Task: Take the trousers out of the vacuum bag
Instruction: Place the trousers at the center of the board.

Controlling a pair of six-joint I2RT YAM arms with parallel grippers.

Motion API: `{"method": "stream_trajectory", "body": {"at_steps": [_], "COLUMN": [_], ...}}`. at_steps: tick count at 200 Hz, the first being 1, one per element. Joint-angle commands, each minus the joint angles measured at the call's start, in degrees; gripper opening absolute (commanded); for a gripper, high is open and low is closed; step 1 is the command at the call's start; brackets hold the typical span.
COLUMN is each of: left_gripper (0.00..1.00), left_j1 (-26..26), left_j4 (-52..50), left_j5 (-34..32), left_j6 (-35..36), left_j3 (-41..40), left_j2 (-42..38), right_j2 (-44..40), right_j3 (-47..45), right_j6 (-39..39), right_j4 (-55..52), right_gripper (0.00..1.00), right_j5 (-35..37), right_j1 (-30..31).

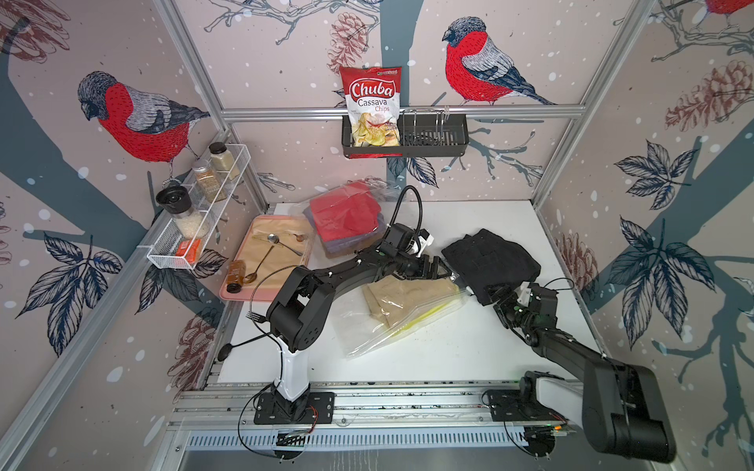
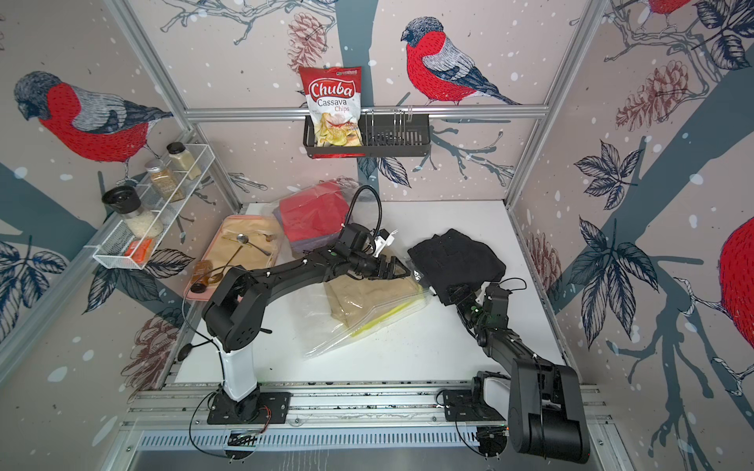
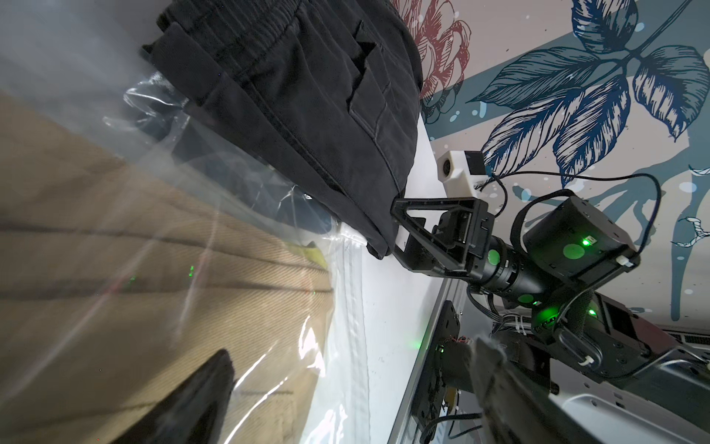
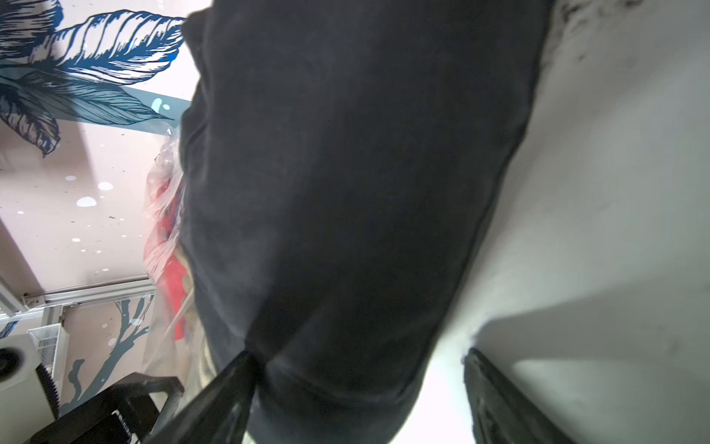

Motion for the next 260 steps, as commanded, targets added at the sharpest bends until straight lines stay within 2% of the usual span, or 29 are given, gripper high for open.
{"method": "stream_trajectory", "body": {"at_steps": [1,31,60,91,145,187,231,244,260], "left_gripper": [0.98,0.98,0.98,0.98,0.98,0.98,0.98,0.98,0.98], "left_j1": [0.23,0.16,0.21,0.22,0.16,0.04,-0.87,-1.31,-2.01], "left_j4": [1.56,1.68,1.64,1.35,1.45,1.21,-0.3,-1.43,-2.78], "left_j5": [1.06,1.16,1.17,0.99,1.17,1.41,1.89,1.86,1.77], "left_j6": [0.45,0.35,0.53,0.8,0.75,0.67,0.46,0.52,0.38], "left_j3": [-0.25,-0.17,-0.41,-0.57,0.17,1.37,6.5,9.9,14.73], "left_j2": [-0.29,0.1,0.02,-0.07,0.86,1.67,4.08,5.45,7.9], "right_j2": [1.71,4.4,6.78,5.42,-4.19,-9.02,-9.01,-10.25,-13.09], "right_j3": [1.26,1.92,3.71,6.06,11.55,12.64,4.81,3.46,2.68], "right_j6": [0.57,0.22,-0.56,-2.26,-7.43,-10.4,-9.88,-9.82,-9.61], "right_j4": [4.48,6.87,7.59,4.22,-10.49,-20.81,-19.96,-20.51,-21.99], "right_gripper": [0.81,0.67,0.45,0.25,0.12,0.12,0.16,0.26,0.46], "right_j5": [1.12,1.35,-0.58,-2.07,-4.04,-2.53,-3.37,-3.45,-3.38], "right_j1": [0.15,-0.95,-3.02,-6.16,-12.91,-14.64,-15.07,-14.61,-14.39]}}
